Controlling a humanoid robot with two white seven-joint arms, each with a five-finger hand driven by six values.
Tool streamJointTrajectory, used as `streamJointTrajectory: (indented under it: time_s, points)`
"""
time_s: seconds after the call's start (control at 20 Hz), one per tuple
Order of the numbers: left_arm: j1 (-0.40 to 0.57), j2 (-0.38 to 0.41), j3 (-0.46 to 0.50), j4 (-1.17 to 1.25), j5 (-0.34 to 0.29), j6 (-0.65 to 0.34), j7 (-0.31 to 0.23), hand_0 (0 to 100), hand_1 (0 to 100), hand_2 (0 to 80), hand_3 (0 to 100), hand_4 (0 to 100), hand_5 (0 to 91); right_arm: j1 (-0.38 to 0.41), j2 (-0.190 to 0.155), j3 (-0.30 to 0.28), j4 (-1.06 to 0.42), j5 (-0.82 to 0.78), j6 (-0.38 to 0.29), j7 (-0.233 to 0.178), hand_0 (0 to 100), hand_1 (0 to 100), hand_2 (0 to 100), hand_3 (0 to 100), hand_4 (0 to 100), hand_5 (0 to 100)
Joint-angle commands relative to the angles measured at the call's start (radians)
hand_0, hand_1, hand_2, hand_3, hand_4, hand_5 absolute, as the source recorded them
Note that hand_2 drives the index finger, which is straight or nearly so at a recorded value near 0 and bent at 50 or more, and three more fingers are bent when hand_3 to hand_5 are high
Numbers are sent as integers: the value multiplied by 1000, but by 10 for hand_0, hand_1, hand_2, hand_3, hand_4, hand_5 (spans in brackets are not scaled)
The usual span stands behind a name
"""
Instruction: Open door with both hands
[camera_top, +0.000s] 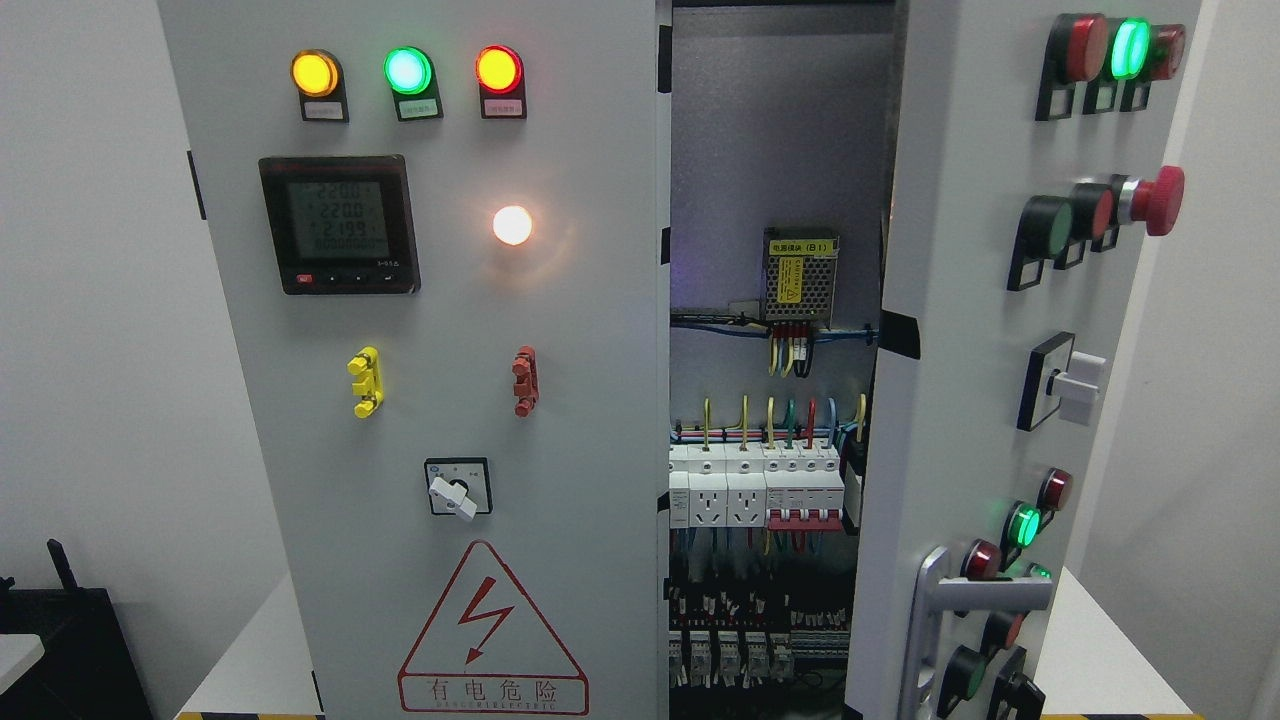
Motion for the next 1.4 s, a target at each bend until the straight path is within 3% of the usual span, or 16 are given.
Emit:
streamJointTrajectory:
  time_s: [0.0,0.6,0.95,1.35]
  points:
    - [0,-1,-5,1,-27,1,0,0,0,0,0,33,0,1,0,0,0,-18,0,0,0,0,0,0,0,0]
    - [21,-3,-31,-62,-31,5,-2,0,0,0,0,33,0,0,0,0,0,-18,0,0,0,0,0,0,0,0]
    - [222,22,-59,-514,-25,13,-36,0,0,0,0,33,0,0,0,0,0,-18,0,0,0,0,0,0,0,0]
    - [429,140,-139,-1073,145,15,-37,0,0,0,0,33,0,0,0,0,0,-18,0,0,0,0,0,0,0,0]
